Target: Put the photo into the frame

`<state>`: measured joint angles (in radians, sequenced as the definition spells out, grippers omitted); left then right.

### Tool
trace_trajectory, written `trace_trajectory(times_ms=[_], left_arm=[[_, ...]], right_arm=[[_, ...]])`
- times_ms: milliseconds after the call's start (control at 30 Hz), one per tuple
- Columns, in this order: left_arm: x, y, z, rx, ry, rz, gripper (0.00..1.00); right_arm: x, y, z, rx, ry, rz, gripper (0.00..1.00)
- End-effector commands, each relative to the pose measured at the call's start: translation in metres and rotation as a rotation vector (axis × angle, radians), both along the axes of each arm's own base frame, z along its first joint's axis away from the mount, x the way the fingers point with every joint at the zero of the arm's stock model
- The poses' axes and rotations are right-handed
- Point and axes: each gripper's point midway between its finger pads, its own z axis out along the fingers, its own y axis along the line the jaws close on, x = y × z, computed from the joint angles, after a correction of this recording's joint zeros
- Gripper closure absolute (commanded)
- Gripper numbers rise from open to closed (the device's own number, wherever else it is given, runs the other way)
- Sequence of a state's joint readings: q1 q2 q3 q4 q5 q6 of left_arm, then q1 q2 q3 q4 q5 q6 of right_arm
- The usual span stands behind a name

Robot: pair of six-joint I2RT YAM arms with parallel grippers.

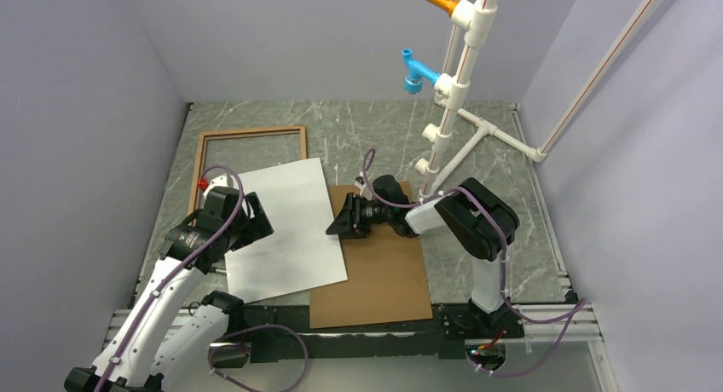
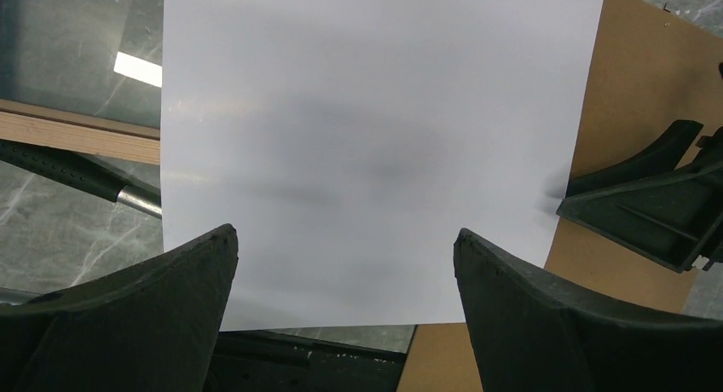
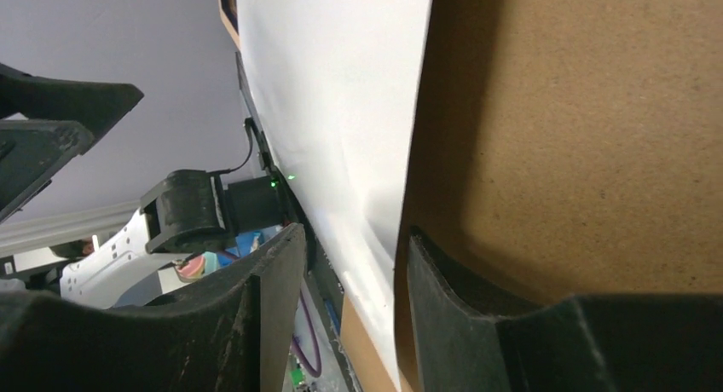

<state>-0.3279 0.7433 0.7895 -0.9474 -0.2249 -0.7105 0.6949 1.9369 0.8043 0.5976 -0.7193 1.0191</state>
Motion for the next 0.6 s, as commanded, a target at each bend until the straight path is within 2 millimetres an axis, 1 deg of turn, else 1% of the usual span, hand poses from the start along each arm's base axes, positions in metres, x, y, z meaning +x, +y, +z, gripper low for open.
trace_trajectory(times_ms=[0, 133, 200, 367, 533, 567], left_arm=[[0.002, 0.0, 0.003, 0.003, -0.015, -0.015, 0.01], [0.002, 0.001, 0.004, 0.006, -0.018, -0.013, 0.01], [0.001, 0.001, 0.004, 0.005, -0.021, -0.013, 0.01], [0.001, 0.001, 0.004, 0.006, -0.02, -0.014, 0.01], [0.001, 0.002, 0.004, 0.01, -0.018, -0.014, 0.01], [0.001, 0.002, 0.005, 0.01, -0.019, -0.014, 0.01]], right_arm=[[0.008, 0.008, 0.0, 0.03, -0.024, -0.014, 0.5], [0.011, 0.011, -0.009, 0.014, -0.01, -0.016, 0.48], [0.013, 0.012, -0.01, 0.015, -0.009, -0.014, 0.48], [0.017, 0.02, -0.002, 0.07, -0.004, -0.003, 0.49], [0.016, 0.029, 0.005, 0.105, -0.004, 0.021, 0.53], [0.015, 0.03, 0.005, 0.107, -0.004, 0.025, 0.55]])
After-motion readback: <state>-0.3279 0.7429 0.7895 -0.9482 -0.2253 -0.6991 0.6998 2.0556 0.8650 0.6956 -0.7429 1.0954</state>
